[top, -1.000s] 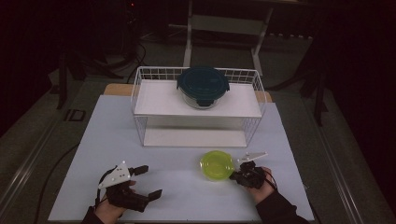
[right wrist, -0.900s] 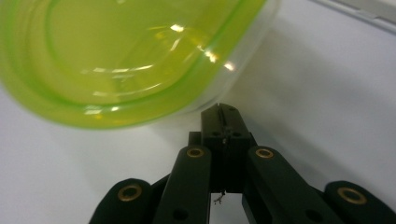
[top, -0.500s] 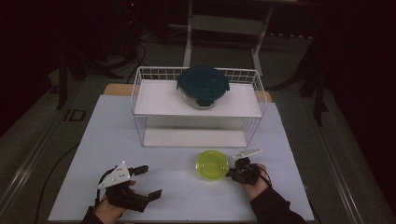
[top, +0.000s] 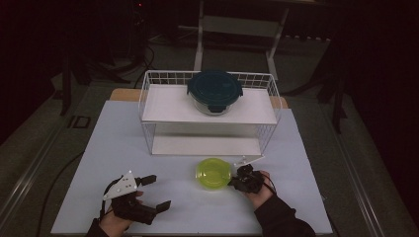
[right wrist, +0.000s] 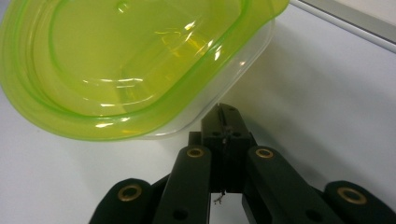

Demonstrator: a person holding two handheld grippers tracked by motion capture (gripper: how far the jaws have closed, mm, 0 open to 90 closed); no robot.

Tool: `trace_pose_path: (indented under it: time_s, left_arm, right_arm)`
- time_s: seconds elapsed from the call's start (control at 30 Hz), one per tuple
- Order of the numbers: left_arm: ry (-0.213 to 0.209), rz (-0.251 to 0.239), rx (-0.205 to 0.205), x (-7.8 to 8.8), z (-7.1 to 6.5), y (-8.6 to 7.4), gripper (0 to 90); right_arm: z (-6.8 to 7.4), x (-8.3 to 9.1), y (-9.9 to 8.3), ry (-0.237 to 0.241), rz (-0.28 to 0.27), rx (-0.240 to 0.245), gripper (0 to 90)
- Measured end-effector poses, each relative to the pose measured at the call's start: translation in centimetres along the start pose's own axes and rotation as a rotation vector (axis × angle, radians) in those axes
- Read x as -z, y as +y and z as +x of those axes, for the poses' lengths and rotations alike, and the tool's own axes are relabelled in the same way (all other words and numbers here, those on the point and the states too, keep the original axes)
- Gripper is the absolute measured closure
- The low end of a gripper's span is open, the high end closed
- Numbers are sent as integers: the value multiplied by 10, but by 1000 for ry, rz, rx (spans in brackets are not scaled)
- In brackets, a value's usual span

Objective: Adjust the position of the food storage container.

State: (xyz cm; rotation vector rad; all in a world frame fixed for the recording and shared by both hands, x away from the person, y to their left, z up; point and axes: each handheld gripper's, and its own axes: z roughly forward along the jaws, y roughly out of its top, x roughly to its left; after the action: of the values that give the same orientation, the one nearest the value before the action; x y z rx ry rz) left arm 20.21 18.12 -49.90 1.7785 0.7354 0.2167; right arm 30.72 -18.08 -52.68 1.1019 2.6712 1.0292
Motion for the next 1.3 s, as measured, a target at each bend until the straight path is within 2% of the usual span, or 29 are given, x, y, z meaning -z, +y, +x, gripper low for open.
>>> trace_pose_path:
  time_s: [0.93, 1.1, 1.3]
  left_arm:
    - [-2, -4, -2, 1, 0, 0, 12]
    - [1, -9, 0, 2, 0, 0, 12]
    - [-3, -18, 8, 2, 0, 1, 12]
  right_arm:
    - [23, -26, 23, 41, 14, 53, 900]
    - [24, -23, 23, 47, 6, 51, 900]
    - [20, -8, 16, 34, -11, 47, 891]
